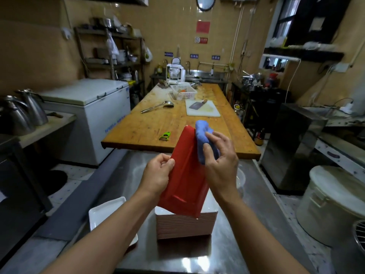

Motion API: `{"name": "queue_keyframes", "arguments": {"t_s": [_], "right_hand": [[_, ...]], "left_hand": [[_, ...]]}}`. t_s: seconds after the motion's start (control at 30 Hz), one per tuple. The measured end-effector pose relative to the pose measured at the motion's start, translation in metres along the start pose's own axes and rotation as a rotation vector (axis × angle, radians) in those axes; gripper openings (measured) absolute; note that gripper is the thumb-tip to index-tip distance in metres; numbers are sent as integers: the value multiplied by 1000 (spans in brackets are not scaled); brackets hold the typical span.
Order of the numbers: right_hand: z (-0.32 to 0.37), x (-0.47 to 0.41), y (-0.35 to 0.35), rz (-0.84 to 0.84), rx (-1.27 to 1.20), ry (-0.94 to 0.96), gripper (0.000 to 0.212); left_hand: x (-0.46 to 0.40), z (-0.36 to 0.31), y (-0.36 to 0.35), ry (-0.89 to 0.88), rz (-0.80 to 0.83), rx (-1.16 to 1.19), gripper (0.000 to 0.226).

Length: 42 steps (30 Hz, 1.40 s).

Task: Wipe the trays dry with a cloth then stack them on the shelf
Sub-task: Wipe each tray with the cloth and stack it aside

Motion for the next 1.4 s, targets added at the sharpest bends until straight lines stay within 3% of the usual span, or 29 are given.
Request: {"name": "queue_keyframes", "arguments": {"t_s": [0.27,0.37,0.5,0.67,1.07,1.23,1.4], "right_hand": [[31,-1,-58,185,518,191,44],[28,0,-62,227,501,224,44],[6,-3,-42,216,470,132,49],[-18,-9,-23,184,295,-44,40],[-37,47,-34,293,134,-176,55],[-57,50,-20,166,-347,-385,44],[-76,42,-20,134,-787,-563,38]], "left_hand": [[23,-1,9,4,-35,81,23],[28,2,14,10,-70,131,23],[36,3,20,23,-105,180,22],[39,3,14,46,-105,253,19],[9,7,22,75,-344,579,21],[2,8,15,80,-323,678,20],[1,4,2,60,-113,693,16]]}}
Point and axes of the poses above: each hand's wrist, its own x-axis away from the middle knuckle, its own y-axis out of the back of the hand, z = x × y, the point moved 8 cm from there along -x, towards the middle knuckle, and after that the axes turned 11 degrees about z, right-handed, at the moved point
